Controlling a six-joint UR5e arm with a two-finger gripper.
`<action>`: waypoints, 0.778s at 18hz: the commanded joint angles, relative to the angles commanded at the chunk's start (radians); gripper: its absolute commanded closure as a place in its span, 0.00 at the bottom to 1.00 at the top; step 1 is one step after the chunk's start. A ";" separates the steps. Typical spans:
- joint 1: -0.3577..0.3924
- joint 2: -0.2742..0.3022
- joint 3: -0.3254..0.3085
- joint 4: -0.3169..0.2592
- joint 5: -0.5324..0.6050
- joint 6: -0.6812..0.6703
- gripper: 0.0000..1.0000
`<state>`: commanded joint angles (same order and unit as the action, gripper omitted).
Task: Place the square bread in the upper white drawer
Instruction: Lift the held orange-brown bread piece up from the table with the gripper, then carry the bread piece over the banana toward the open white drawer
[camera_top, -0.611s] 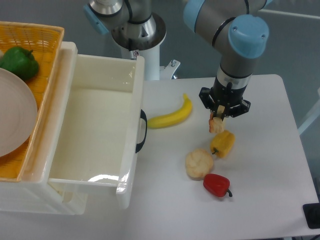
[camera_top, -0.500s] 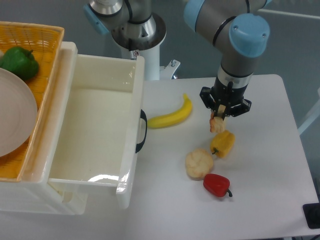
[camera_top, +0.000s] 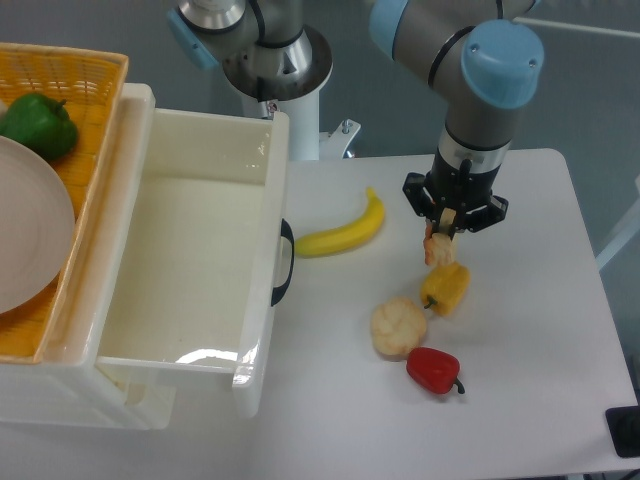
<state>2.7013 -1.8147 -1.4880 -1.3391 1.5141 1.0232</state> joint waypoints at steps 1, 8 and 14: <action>0.000 0.000 0.011 -0.014 0.000 0.000 0.72; -0.002 0.020 0.040 -0.080 -0.008 -0.064 0.72; -0.005 0.052 0.038 -0.134 -0.058 -0.218 0.72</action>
<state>2.6967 -1.7626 -1.4496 -1.4726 1.4559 0.8056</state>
